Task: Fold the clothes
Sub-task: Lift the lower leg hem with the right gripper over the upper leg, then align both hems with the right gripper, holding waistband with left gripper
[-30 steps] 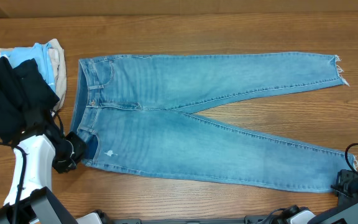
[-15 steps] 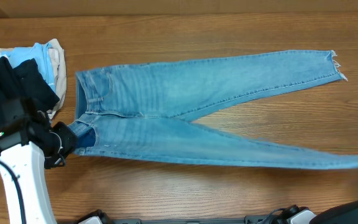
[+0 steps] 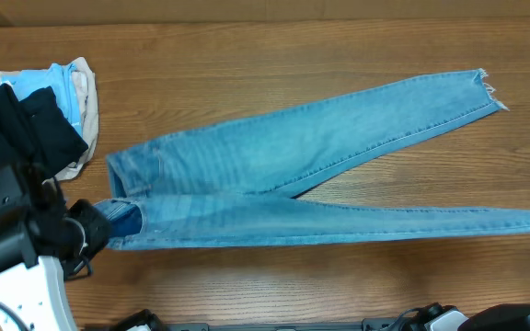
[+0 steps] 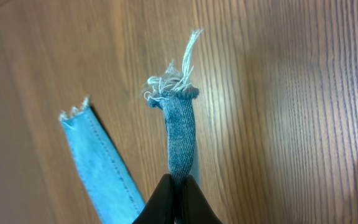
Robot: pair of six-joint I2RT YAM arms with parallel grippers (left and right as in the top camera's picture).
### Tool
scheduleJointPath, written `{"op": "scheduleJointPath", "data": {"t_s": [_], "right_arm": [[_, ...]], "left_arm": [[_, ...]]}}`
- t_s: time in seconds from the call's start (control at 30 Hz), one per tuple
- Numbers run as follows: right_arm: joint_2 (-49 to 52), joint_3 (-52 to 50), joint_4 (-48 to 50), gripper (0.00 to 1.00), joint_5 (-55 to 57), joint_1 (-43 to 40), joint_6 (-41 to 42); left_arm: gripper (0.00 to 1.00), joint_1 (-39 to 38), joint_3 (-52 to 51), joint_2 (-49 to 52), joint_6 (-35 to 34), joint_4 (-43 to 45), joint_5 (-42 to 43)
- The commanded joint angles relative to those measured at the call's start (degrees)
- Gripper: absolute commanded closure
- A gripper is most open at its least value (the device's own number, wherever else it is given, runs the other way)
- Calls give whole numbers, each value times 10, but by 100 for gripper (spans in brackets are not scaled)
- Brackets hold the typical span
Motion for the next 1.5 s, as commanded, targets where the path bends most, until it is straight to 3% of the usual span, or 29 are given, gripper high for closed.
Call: {"op": "scheduleJointPath", "data": {"t_s": [0.0,0.2,0.53,0.97,1.47], "right_arm": [[-8,54,15,96,18,-2,-24],[-6,74,39,96,21,74,-77],[76,74,45,96,122,215,-90],[191,74,106,96,141,276,-106],[270,75,242,96,155,342,-105]], "left_arm": [[93,18,32,-37,10,7,-77],[91,18,31,-26,-5,58,-75],[90,13,31,123,-4,126,-24],[90,-37,31,257,-10,228,-21],[93,-48,31,288,-99,230,-105]]}}
